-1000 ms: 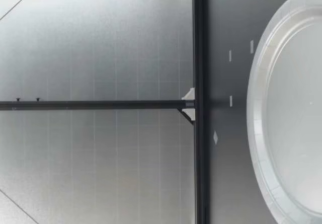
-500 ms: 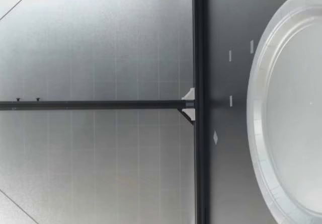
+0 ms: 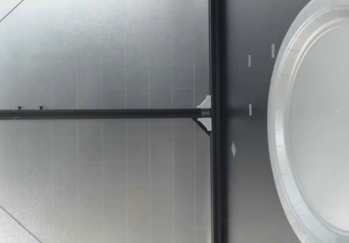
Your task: Pick up the fork and place it on the plate.
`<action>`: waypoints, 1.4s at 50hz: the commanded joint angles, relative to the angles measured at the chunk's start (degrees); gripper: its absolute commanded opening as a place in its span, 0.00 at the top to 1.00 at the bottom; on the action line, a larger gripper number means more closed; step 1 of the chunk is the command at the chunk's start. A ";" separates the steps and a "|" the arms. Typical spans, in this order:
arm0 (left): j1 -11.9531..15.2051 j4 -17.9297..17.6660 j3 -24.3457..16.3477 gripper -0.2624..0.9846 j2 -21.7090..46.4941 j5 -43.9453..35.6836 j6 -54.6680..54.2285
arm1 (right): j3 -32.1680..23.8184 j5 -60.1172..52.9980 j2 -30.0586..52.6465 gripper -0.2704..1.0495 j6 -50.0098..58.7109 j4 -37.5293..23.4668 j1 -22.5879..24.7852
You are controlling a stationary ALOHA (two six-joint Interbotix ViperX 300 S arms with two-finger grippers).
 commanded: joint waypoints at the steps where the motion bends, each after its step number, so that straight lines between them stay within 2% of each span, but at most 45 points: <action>1: -0.35 -0.09 0.18 0.31 -0.35 -0.88 0.53 | -0.70 -0.62 0.18 0.82 0.18 0.09 -0.35; 11: -0.35 -0.09 0.97 0.31 -0.35 -1.93 3.78 | -0.44 -0.62 0.18 0.82 0.26 0.18 -0.35; 26: -0.97 -0.09 -0.70 0.31 0.53 -2.02 9.05 | -0.09 -0.62 0.09 0.82 0.18 0.35 -0.35; 46: -1.67 -0.09 -1.58 0.31 2.64 -1.85 9.93 | 0.35 -0.62 0.09 0.82 0.18 0.44 -0.44; 62: -1.67 -0.09 -1.58 0.42 2.72 -2.02 9.93 | 0.44 -0.62 0.09 0.82 0.18 0.44 -0.44; 70: -1.67 -0.09 -1.58 0.44 3.34 -2.02 9.93 | 0.44 -0.62 0.09 0.82 0.18 0.35 -0.53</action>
